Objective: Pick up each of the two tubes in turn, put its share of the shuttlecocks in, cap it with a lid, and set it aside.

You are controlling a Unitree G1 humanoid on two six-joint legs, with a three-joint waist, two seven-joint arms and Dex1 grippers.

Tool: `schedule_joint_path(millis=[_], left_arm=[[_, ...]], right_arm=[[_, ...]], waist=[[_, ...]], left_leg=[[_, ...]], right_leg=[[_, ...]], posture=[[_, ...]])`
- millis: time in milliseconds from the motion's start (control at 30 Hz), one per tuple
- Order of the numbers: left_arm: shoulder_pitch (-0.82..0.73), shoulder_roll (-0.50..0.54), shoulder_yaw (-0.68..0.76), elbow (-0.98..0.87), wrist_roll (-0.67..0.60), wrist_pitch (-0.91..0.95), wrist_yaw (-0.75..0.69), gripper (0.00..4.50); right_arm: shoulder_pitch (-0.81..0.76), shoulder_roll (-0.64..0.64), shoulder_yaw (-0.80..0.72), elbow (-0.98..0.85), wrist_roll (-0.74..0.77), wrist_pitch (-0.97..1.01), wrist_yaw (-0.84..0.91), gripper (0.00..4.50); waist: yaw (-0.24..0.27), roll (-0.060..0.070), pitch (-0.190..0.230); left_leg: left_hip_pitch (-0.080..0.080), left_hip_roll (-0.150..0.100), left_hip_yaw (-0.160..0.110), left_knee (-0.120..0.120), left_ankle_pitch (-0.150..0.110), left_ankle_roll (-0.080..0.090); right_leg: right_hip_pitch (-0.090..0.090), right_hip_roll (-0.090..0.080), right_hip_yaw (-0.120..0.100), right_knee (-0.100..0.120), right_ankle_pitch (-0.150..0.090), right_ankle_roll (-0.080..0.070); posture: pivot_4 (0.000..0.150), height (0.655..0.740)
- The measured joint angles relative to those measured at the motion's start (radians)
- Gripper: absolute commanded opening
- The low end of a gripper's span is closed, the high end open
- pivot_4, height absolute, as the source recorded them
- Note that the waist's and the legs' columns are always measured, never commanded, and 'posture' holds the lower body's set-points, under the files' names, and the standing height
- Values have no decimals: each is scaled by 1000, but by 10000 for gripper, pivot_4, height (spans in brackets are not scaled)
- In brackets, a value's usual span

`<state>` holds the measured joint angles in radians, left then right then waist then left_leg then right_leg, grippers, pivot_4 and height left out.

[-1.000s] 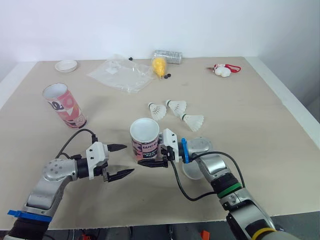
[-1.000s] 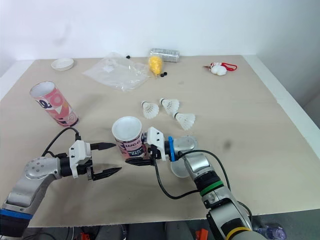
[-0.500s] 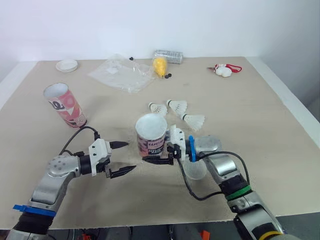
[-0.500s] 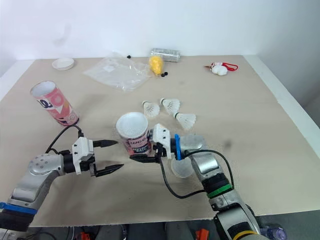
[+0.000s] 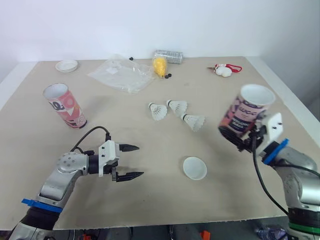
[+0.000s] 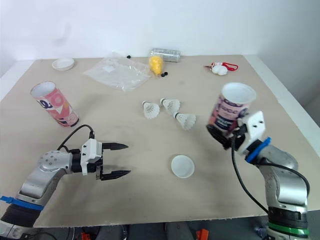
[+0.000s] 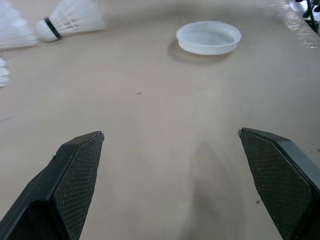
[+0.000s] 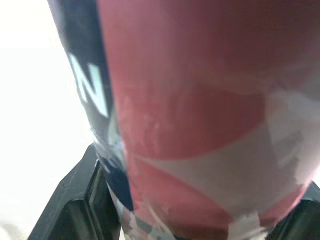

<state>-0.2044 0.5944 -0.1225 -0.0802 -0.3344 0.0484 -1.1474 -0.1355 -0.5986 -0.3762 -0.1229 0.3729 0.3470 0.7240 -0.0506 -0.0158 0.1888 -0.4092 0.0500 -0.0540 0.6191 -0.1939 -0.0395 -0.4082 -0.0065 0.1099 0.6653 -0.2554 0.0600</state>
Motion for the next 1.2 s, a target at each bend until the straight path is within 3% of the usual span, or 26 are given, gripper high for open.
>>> schedule_joint_path(millis=[433, 800, 833, 900, 1200], left_arm=[[-45, -32, -28, 3, 3, 16, 6, 45000], [-50, -34, -29, 12, 9, 16, 6, 45000], [-50, -34, -29, 12, 10, 16, 6, 45000], [-50, -34, -29, 12, 11, 16, 7, 45000], [-52, -36, -30, 13, 13, 16, 11, 45000]], right_arm=[[22, 15, -4, 222, -27, -148, -26, 33555], [-13, 56, -2, 267, 24, -154, -48, 33555], [-13, 57, 1, 270, 24, -160, -48, 39761], [-11, 56, 13, 279, 17, -166, -44, 44711], [38, 31, 26, 289, 15, -181, -3, 44711]], waist=[[0, 0, 0], [0, 0, 0], [0, 0, 0], [0, 0, 0], [3, 0, 0]], left_leg=[[1, 0, 1, 1, 0, 0], [1, 0, 1, 2, 0, 0], [1, 0, 1, 2, 0, 0], [2, 0, 1, 2, 0, 0], [1, 0, 1, 2, 0, 0]], right_leg=[[1, 0, 2, 0, 2, 1], [2, 1, 2, 0, 2, 1], [2, 1, 2, 0, 2, 1], [2, 1, 2, 0, 2, 1], [2, 1, 1, 0, 2, 1]], posture=[[1500, 7400], [1500, 7400], [1500, 7400], [1500, 7400], [1500, 7400]])
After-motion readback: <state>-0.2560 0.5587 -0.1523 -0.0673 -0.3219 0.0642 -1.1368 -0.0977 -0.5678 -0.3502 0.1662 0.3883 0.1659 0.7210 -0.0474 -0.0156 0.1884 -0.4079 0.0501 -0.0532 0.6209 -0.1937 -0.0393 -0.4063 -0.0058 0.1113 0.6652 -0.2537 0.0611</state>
